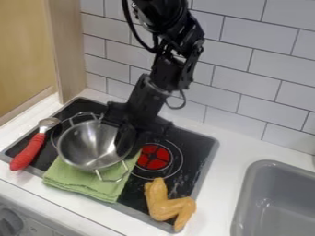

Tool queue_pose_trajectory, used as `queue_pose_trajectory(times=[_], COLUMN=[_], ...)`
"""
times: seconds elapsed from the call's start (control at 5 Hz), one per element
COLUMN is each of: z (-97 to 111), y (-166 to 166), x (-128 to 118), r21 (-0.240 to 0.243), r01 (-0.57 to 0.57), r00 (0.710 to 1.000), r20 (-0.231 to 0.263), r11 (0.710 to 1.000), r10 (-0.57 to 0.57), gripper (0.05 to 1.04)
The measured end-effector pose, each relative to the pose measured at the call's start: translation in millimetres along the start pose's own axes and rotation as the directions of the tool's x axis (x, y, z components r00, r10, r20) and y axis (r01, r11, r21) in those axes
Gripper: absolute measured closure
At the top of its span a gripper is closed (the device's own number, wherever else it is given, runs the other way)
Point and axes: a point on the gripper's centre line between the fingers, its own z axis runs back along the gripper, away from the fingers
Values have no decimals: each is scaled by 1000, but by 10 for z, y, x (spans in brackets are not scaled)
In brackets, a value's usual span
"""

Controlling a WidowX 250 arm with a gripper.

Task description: Pick up the silver saucepan and place it ontop of the green cloth

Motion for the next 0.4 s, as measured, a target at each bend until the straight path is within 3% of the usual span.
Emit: queue_pose_trajectory(times=[0.4], z=[-39], y=[-31], x=[-40], r21=[-23], r01=[-2], r00=[1000], r20=[-17], r11=[1000], r10=[1], gripper=[992])
